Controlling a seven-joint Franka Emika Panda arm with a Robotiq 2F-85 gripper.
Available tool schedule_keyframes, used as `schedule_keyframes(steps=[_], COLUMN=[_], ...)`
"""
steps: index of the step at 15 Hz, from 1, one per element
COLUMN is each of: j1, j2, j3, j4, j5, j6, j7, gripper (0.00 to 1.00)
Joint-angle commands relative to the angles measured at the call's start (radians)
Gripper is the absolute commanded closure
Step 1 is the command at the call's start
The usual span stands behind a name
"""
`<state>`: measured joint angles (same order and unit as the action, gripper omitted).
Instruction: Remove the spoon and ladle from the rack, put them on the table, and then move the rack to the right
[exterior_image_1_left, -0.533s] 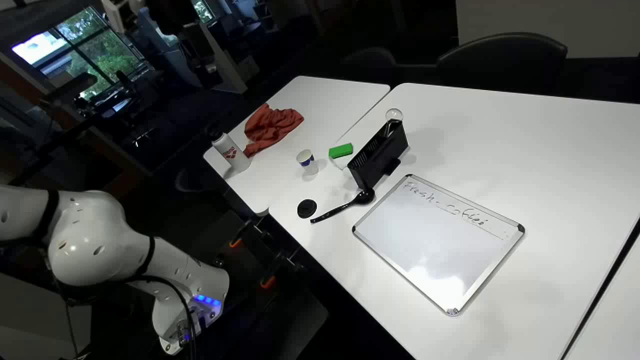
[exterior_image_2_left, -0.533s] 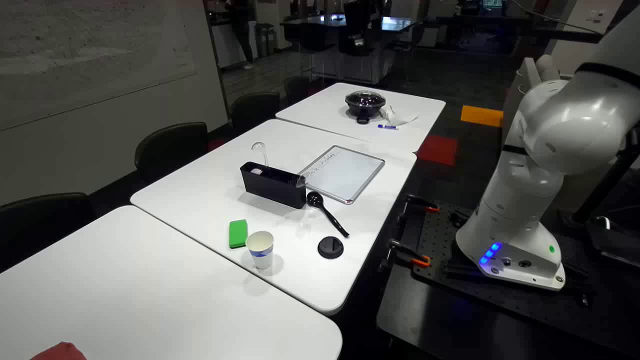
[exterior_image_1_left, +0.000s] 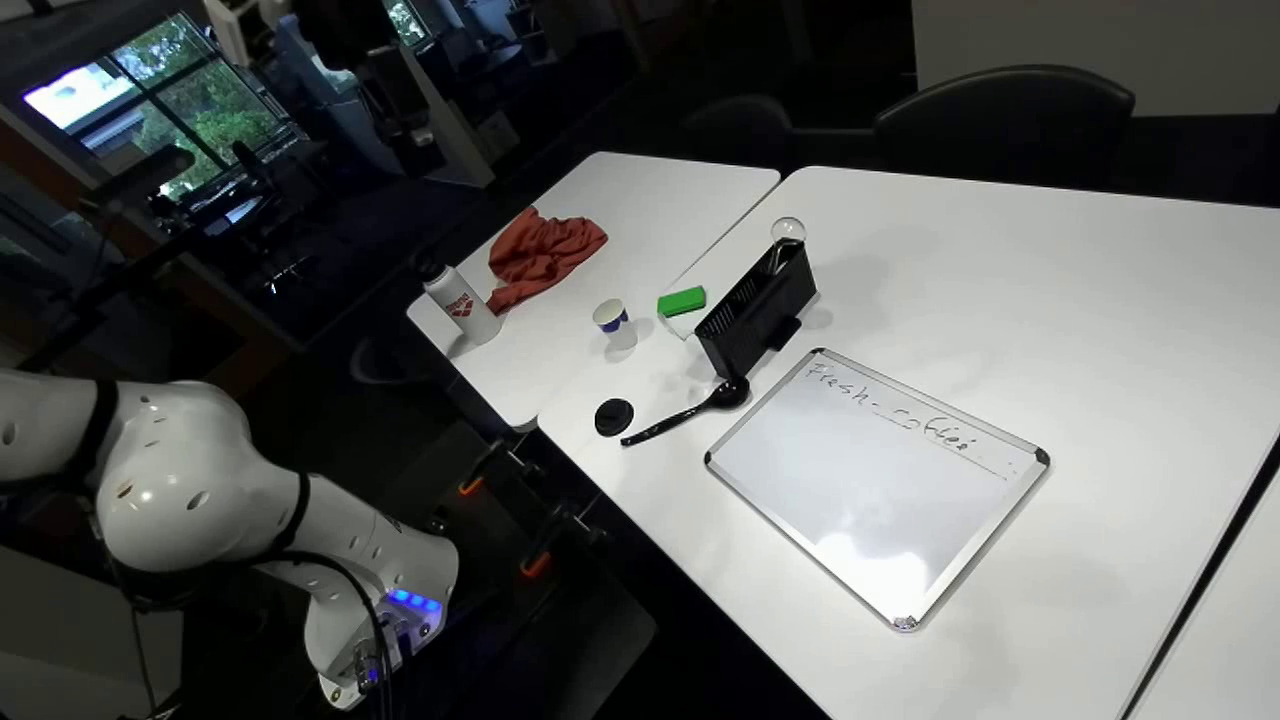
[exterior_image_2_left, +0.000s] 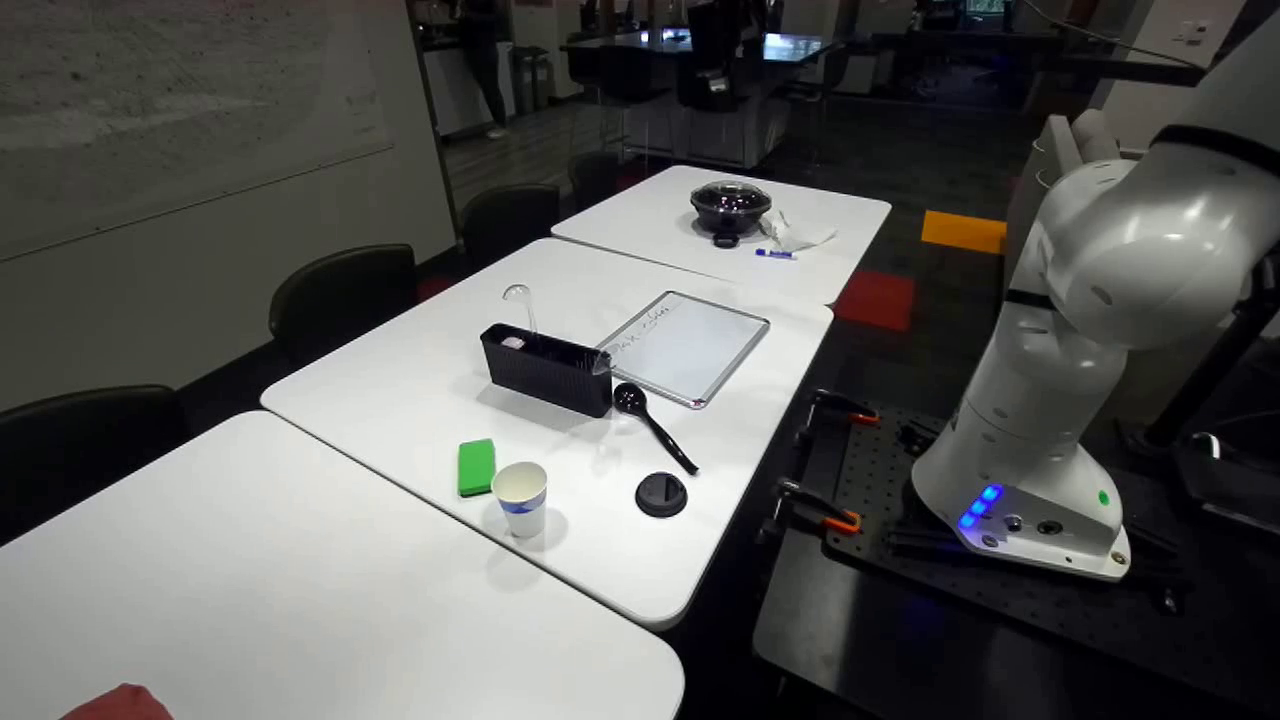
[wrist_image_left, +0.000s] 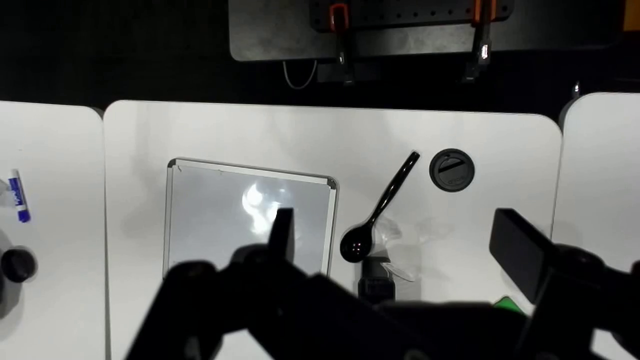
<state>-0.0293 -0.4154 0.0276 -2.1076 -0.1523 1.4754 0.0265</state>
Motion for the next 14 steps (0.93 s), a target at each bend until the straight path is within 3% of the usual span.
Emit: schedule_keyframes(steps=[1,8,12,13,14], j1=[0.007,-0.018,-0.028,-0.032,-0.035], j2=[0.041,0.222,0.323,0.332,0.32], j3=[-0.031,-0.127,-0.169,-0.163,-0.158], j4=[0.007,-0.001,-0.052,-0.061,-0.044], j5=[-0.005,-0.049,-0.055,-0.089,-0.049], j6=[0.032,0.159,0.289,0.3,0.269], j7=[-0.049,-0.238,-0.489,-0.501,-0.444], gripper=[0.0,0.0,0.0,0.0,0.0])
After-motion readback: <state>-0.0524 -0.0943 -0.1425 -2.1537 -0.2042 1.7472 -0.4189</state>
